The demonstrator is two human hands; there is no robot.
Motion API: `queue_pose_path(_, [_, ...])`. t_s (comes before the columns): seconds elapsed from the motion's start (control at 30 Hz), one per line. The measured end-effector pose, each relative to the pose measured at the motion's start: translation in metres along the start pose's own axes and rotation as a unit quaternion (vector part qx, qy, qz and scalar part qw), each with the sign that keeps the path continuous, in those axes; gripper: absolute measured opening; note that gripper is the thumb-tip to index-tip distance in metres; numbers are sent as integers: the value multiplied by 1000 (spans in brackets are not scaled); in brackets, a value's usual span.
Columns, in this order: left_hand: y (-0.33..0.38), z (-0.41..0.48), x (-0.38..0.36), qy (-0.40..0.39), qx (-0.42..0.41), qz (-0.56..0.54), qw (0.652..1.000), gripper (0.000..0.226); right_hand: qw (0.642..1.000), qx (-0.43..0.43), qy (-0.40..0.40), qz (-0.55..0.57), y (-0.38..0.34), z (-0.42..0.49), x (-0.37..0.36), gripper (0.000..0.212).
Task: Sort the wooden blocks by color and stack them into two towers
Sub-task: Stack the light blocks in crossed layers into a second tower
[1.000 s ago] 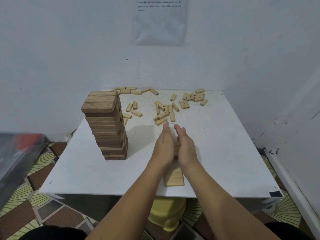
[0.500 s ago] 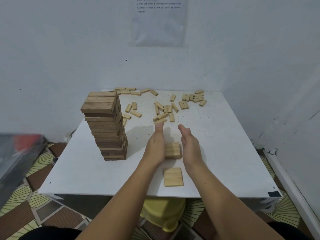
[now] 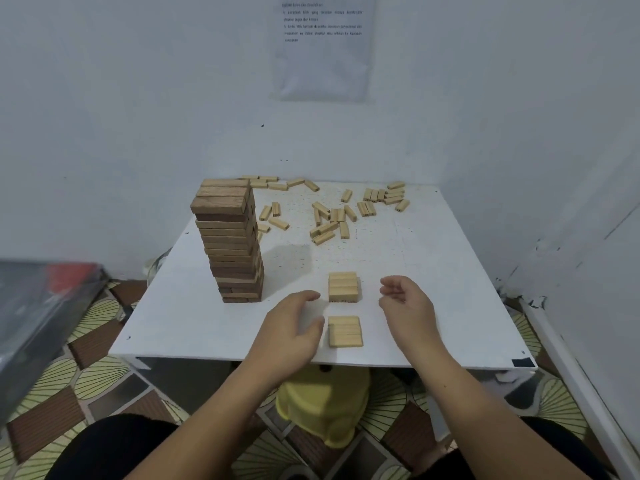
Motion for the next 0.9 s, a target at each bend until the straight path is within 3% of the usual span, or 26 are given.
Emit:
queue_pose_path(0.1, [10, 5, 2, 10, 5, -29, 1000, 49, 999, -12, -24, 22, -2, -10, -2, 39])
queue_pose_path(0.23, [13, 4, -3, -44, -47, 36, 997, 47, 992, 40, -51, -104, -6, -21, -2, 30])
queue_pose_path(0.33, [9, -1, -9, -127, -83, 121, 981, 68, 950, 102, -133, -264, -1, -25, 2, 31])
queue_pose_path(0.43, [5, 1, -10, -151, -105, 185, 965, 81, 906, 151, -167, -357, 3, -23, 1, 57])
queue_pose_path(0.57, [4, 11, -8, -175, -120, 236, 948, 78, 901, 166, -163, -366, 3, -19, -4, 70])
queue_pose_path(0.8, [3, 18, -8, -181, -151, 221, 946, 67, 885, 226, -156, -376, 4, -21, -5, 54])
queue_pose_path(0.9, [5, 18, -2, -141, -176, 178, 958, 66, 886, 260, -147, -356, -5, -25, -1, 50])
Point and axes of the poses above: each hand's wrist, its own z-axis towards the middle knuckle, its own x-axis out of the back of the hand, y = z × x, the point moved 3 cm from there along z, towards the middle knuckle, and after that the axes turned 13 degrees about -x, right-handed, at the moved point
